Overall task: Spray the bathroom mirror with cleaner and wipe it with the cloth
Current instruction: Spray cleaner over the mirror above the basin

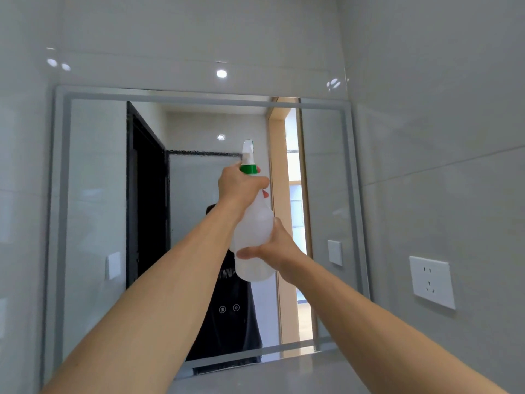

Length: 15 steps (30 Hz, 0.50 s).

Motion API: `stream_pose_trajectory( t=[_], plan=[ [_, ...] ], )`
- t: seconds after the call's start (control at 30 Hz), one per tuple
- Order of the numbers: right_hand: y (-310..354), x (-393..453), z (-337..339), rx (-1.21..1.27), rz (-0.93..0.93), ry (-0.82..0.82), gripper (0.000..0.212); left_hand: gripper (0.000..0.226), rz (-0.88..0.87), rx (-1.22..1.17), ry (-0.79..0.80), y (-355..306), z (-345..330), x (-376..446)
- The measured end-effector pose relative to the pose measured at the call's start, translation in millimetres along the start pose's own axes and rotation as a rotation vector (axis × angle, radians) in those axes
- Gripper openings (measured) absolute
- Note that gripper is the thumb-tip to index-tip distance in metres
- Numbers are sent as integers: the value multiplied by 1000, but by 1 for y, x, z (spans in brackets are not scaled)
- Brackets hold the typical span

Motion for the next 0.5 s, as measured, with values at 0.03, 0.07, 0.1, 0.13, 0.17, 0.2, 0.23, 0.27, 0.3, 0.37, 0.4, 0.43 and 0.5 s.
stream_pose_trajectory(
  t=[0.03, 0.07, 0.1, 0.13, 0.17, 0.2, 0.23, 0.27, 0.3, 0.37, 0.4, 0.43, 0.5],
  plan=[
    [-1, -1, 3, -3, -10, -7, 87, 27, 6, -5, 21, 0, -3, 0],
    [-3, -1, 6, -4, -19, -15, 87, 28, 11, -12, 53, 0, -7, -1],
    [-3, -2, 9, -3, -27, -25, 86, 30, 16, -17, 90, -2, -11, -2],
    [-4, -3, 13, -4, -31, -34, 86, 32, 20, -20, 123, -3, -15, -3],
    [-4, -3, 17, -8, -32, -43, 85, 33, 21, -23, 147, -5, -20, -4],
    [-4, -4, 22, -9, -30, -53, 85, 34, 17, -28, 160, -8, -24, -5],
    [-3, -4, 27, -8, -29, -66, 86, 34, 8, -34, 165, -10, -29, -5],
    [-3, -4, 32, -8, -30, -79, 86, 34, -1, -43, 165, -13, -34, -4],
    [-2, -4, 38, -13, -30, -92, 86, 34, -9, -52, 166, -14, -39, -4],
    [-1, -5, 49, -33, -28, -111, 88, 35, -17, -58, 171, -18, -50, -3],
    [-1, -5, 54, -43, -25, -117, 90, 37, -19, -55, 171, -19, -55, -3],
    [-1, -6, 59, -54, -21, -122, 91, 38, -21, -57, 166, -20, -60, -4],
    [-1, -9, 68, -64, -21, -132, 92, 44, -14, -71, 157, -24, -69, -6]
  ],
)
Point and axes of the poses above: each hand's wrist, its own x-axis towards the middle knuckle, its own z-axis out of the back of the hand, y = z × x, the point moved 6 cm from there along x, towards the middle knuckle, and after that the axes turned 5 degrees about x, right-handed, at the moved point
